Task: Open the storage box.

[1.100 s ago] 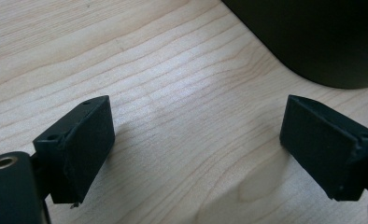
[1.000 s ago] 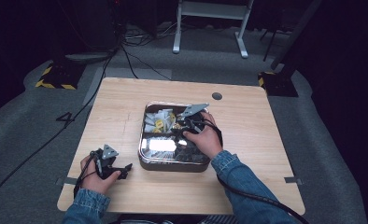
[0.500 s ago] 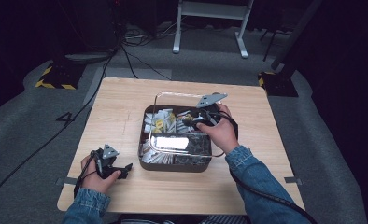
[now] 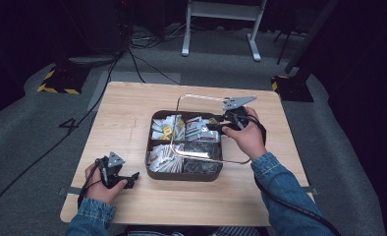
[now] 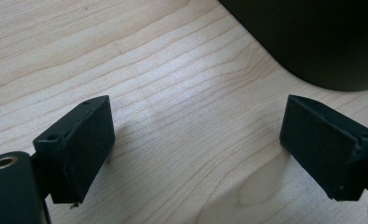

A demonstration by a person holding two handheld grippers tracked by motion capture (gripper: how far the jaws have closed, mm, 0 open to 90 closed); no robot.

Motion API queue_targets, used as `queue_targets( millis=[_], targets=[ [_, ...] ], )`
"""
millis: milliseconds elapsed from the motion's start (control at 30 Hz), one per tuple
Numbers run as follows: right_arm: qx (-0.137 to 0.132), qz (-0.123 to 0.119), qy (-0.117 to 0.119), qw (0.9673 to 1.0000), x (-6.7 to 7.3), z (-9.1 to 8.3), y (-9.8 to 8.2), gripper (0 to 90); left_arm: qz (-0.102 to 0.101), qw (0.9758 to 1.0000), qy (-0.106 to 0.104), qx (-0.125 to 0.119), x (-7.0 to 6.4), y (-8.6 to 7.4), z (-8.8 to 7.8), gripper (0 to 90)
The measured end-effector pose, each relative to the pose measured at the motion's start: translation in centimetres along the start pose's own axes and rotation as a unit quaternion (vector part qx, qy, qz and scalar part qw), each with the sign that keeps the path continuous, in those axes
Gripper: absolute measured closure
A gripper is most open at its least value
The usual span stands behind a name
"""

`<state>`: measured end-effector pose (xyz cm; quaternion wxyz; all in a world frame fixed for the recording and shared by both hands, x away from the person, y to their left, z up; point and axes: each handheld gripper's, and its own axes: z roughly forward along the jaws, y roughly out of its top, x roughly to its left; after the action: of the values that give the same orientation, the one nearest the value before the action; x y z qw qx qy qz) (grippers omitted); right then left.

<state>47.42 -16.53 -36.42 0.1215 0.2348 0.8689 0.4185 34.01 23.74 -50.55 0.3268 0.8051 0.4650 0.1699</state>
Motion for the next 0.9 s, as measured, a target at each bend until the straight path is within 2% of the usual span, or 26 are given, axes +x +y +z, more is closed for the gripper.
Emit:
queue_targets(
  millis=[200, 433, 467, 567, 667, 733, 900],
  targets=[
    [-0.007, 0.012, -0.013, 0.9998, -1.5, -2.1, -1.4, 58.7, 0.0, 1.0, 0.0, 0.0, 0.0, 0.0, 0.0, 10.5],
    [-0.008, 0.033, -0.021, 0.9992, -3.8, -4.4, -4.4, 58.6, 0.0, 1.0, 0.0, 0.0, 0.0, 0.0, 0.0, 10.5],
    [-0.008, 0.033, -0.021, 0.9992, -3.8, -4.4, -4.4, 58.6, 0.0, 1.0, 0.0, 0.0, 0.0, 0.0, 0.0, 10.5],
    [-0.008, 0.045, -0.032, 0.9984, -5.0, -5.6, -5.8, 58.6, 0.0, 1.0, 0.0, 0.0, 0.0, 0.0, 0.0, 10.5],
    [-0.007, 0.05, -0.037, 0.9981, -5.4, -6.0, -6.2, 58.6, 0.0, 1.0, 0.0, 0.0, 0.0, 0.0, 0.0, 10.5],
    [-0.006, 0.063, -0.05, 0.9967, -6.2, -6.4, -7.3, 58.6, 0.0, 1.0, 0.0, 0.0, 0.0, 0.0, 0.0, 10.5],
    [-0.007, 0.072, -0.055, 0.9959, -7.5, -6.7, -9.0, 58.6, 0.0, 1.0, 0.0, 0.0, 0.0, 0.0, 0.0, 10.5]
  ],
)
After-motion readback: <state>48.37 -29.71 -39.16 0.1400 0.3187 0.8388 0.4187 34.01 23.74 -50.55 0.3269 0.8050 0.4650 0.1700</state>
